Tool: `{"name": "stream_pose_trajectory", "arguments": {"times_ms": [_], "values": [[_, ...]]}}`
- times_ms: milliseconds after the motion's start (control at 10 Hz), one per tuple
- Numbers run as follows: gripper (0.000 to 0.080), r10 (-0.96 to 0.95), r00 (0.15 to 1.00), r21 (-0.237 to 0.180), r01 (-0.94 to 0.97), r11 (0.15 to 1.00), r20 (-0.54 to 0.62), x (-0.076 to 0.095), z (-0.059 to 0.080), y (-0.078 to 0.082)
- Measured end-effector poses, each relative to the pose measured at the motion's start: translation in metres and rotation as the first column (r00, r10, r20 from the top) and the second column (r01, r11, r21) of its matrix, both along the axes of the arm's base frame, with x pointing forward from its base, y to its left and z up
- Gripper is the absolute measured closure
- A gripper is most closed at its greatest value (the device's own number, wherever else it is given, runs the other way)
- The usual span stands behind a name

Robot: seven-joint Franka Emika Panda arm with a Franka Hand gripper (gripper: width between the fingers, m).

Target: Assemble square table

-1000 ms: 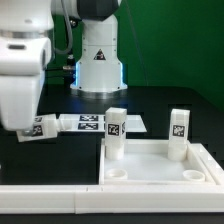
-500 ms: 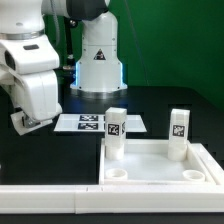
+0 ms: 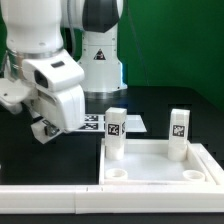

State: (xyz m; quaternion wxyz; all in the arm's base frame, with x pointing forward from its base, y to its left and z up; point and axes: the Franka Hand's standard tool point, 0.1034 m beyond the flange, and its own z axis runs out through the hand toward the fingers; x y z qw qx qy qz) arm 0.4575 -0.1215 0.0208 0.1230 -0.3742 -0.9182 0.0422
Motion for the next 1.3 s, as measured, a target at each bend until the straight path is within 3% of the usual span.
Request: {"name": "stream_pose_trajectory", "arguments": {"times_ms": [200, 300, 400, 500, 600, 700, 1000, 1200, 1300], "values": [[0.0514, 0.104, 0.995, 0.037, -0.104, 0.994, -0.007, -0.006, -0.004, -0.010], [0.0514, 0.113, 0.994, 0.031, -0.113, 0.993, -0.009, -0.007, -0.004, -0.013], [0.0446, 0.102, 0.995, 0.027, -0.102, 0.994, -0.010, -0.007, -0.004, -0.013], [0.0285, 0.100, 0.995, 0.026, -0.100, 0.995, -0.010, -0.007, -0.004, -0.014], [0.0285, 0.075, 0.997, 0.020, -0.075, 0.997, -0.011, -0.007, -0.004, -0.014], [0.0179, 0.036, 0.999, 0.008, -0.036, 0.999, -0.010, -0.007, -0.003, -0.016], [0.0154, -0.243, 0.968, -0.086, 0.247, 0.965, 0.060, 0.008, 0.031, -0.021], [0.0150, -0.519, 0.844, -0.140, 0.535, 0.833, 0.136, 0.036, 0.042, -0.009], [0.0150, -0.585, 0.798, -0.157, 0.602, 0.783, 0.144, 0.038, 0.036, -0.006]]}}
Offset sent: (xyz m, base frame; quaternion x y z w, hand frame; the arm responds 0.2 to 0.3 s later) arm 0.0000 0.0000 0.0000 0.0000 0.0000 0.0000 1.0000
